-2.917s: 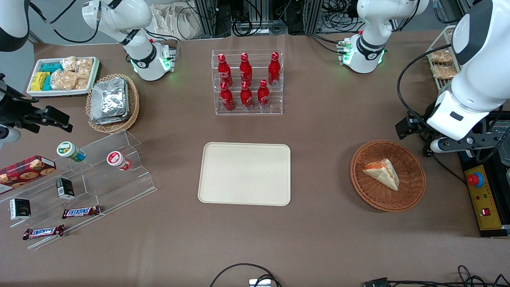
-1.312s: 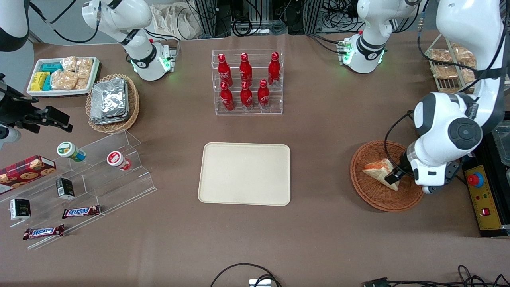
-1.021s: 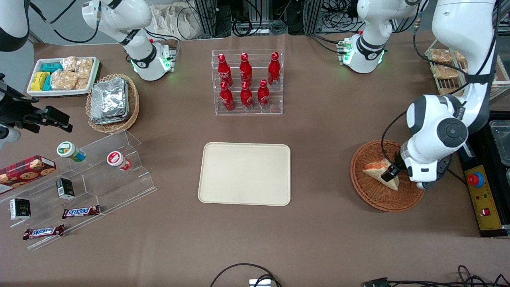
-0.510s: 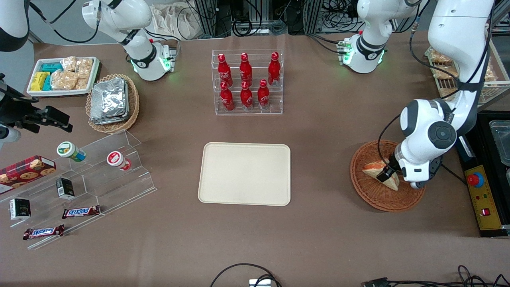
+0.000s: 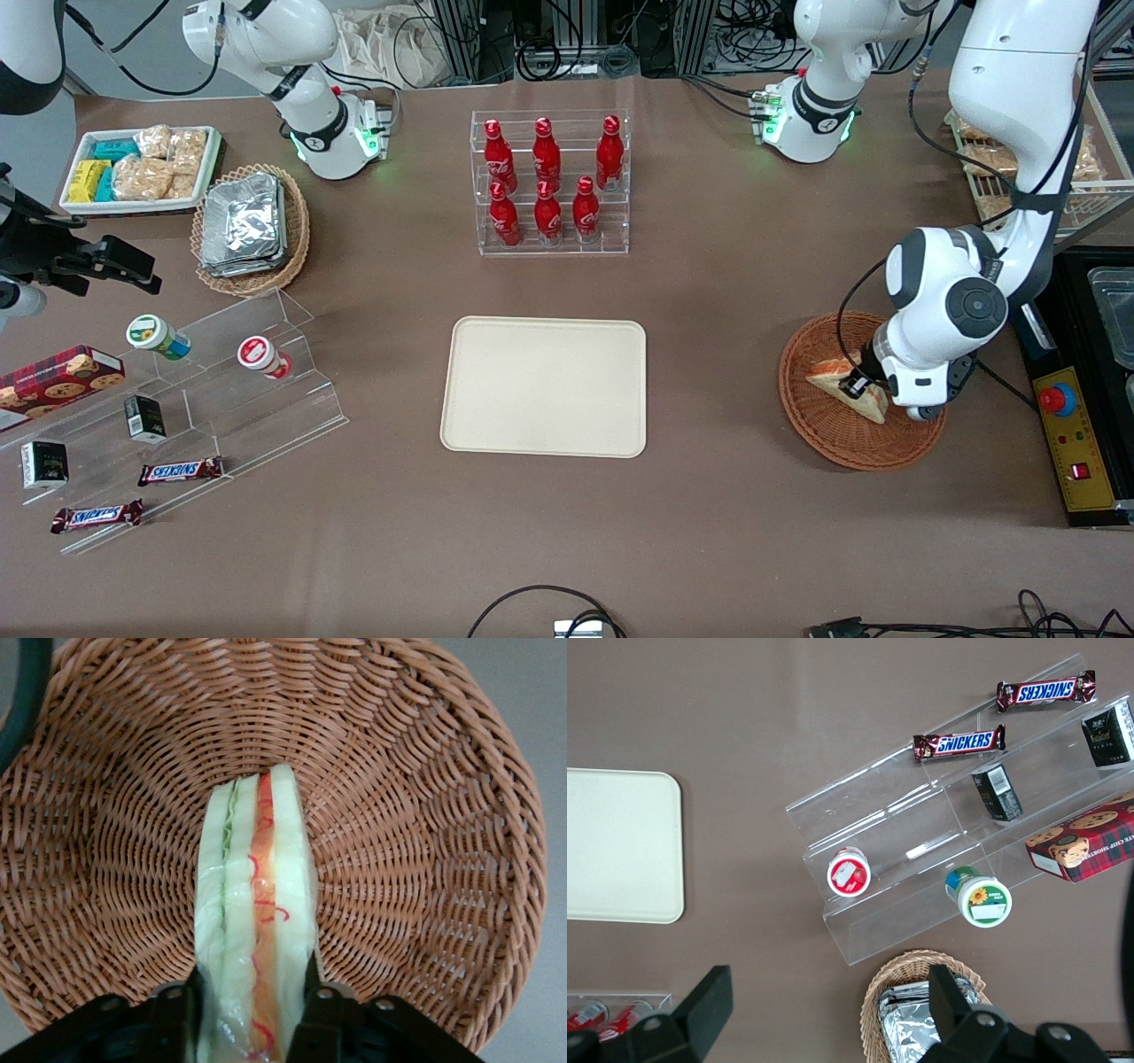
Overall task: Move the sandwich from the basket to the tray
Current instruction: 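Close the left gripper on the sandwich's wrapped edge, then lift the sandwich up out of the basket with the left gripper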
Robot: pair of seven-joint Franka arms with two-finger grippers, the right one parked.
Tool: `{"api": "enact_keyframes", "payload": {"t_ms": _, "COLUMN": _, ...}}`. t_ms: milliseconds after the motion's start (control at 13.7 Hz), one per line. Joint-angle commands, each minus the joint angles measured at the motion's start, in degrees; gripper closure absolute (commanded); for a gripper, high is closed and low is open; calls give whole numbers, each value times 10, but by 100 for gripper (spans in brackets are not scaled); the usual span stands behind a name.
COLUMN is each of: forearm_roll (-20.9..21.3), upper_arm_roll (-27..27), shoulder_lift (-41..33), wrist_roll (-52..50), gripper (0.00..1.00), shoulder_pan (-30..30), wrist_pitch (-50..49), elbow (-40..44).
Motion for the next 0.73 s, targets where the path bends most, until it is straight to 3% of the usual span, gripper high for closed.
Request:
{"api": "enact_keyframes", "payload": {"t_ms": 0, "forearm_roll": 10, "upper_arm_roll": -5, "shoulder_lift": -15, "wrist_roll": 33, "gripper": 100, "shoulder_pan": 5, "wrist_pitch": -61, "elbow": 23}}
{"api": "enact_keyframes", "payload": {"t_ms": 292, "forearm_roll": 0, "upper_arm_roll": -8, "shoulder_lift": -36, "wrist_roll": 149, "gripper": 100, "shoulder_pan": 6, "wrist_pitch": -255, "elbow": 150}}
{"api": "enact_keyframes", "payload": {"t_ms": 438, "forearm_roll": -1, "upper_arm_roll": -10, "shoulder_lift": -32, "wrist_roll": 259, "gripper": 100, "shoulder_pan": 1, "wrist_pitch": -339, "elbow": 240}}
{"api": "enact_keyframes", "payload": {"t_ms": 656, "forearm_roll": -2, "upper_arm_roll": -29, "shoulder_lift": -26, "wrist_roll": 380, "gripper": 100, "shoulder_pan": -4, "wrist_pitch": -391, "elbow": 328}}
